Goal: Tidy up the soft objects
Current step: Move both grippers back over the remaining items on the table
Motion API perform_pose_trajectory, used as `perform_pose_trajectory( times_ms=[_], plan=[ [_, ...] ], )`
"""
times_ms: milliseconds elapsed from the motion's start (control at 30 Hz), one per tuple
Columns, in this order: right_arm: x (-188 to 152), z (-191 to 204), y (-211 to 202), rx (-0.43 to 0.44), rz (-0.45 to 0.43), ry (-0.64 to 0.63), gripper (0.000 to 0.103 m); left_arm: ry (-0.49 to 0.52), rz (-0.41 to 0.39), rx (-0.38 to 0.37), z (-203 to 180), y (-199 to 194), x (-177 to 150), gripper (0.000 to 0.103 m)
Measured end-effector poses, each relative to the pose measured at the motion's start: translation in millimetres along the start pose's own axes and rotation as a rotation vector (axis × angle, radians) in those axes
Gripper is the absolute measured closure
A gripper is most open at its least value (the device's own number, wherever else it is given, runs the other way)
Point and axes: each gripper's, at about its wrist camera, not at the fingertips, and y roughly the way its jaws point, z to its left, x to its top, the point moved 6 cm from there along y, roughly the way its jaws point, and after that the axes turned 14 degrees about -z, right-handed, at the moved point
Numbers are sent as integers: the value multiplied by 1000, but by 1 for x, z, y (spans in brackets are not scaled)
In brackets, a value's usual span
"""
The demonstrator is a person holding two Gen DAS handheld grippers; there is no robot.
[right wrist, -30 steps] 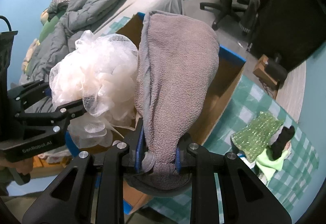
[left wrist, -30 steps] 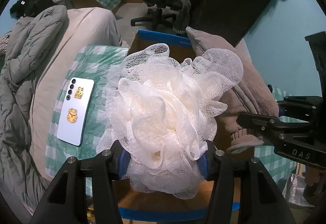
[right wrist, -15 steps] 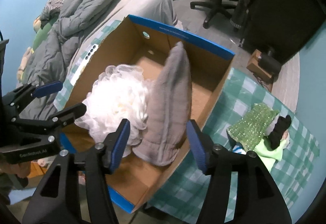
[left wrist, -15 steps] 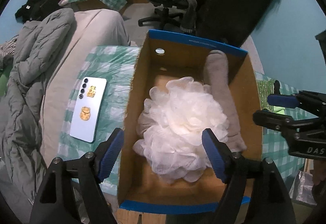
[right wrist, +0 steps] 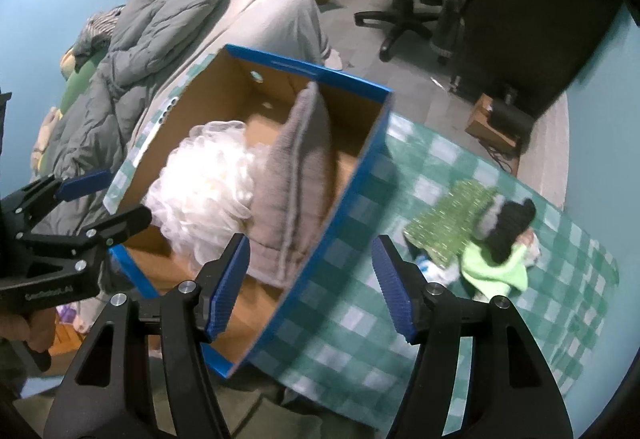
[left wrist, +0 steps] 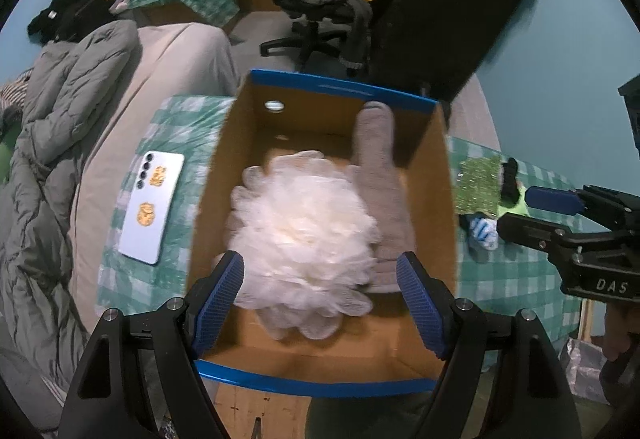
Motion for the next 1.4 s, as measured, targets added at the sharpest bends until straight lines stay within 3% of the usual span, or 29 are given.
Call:
perform_pose_trajectory(
  times_ms=[667,1033,1400],
  plan=[
    [-37,-128,-53,-135,-22,146,38,202,-8,-111,-123,10,9,23],
    [-52,-173,-60,-165,-11,190,38,229,8,-144,-162,23,14,23],
    [-62,-197,-48,-162,10,232,38,266,72,-179,-197,58,9,23]
  ],
)
